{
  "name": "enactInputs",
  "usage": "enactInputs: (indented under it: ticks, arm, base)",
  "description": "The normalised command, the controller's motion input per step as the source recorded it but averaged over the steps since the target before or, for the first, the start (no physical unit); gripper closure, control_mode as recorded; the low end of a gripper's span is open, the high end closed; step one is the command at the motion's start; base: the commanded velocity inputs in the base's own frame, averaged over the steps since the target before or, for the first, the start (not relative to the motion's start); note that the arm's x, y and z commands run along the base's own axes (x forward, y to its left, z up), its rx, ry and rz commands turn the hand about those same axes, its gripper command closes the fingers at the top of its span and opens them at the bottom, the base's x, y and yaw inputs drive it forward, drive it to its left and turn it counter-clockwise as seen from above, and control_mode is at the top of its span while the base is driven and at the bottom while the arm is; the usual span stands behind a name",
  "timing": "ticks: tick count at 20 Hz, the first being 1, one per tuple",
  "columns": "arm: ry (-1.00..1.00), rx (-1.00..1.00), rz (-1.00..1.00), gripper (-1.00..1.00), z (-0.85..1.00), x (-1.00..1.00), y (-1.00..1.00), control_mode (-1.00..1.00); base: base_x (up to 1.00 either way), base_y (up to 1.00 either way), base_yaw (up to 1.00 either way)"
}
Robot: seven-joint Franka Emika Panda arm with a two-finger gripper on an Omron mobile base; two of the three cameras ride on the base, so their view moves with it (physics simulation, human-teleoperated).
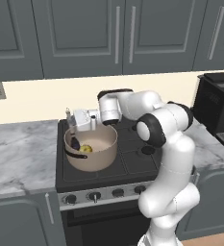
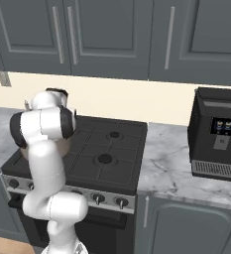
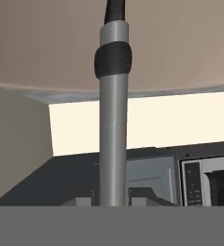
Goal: Put the squash and potato in the pot. Retrieve the spatula and lightly stir the vegetables in the pot.
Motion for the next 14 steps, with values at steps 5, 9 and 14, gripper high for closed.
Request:
enactInputs:
  ticks: [5, 9, 14]
  arm:
    - [0.16, 0.01, 0.08, 1.00, 0.04, -0.41, -0.15, -1.00]
    - [0.10, 0.00, 0.02, 1.00, 0.03, -0.26, -0.32, -1.00]
    - [0.02, -0.06, 0.00, 1.00, 0.02, -0.04, -0.42, -1.00]
  base:
    - [0.00, 0.00, 0.00]
    - [0.00, 0.00, 0.00]
    - [0.00, 0.00, 0.00]
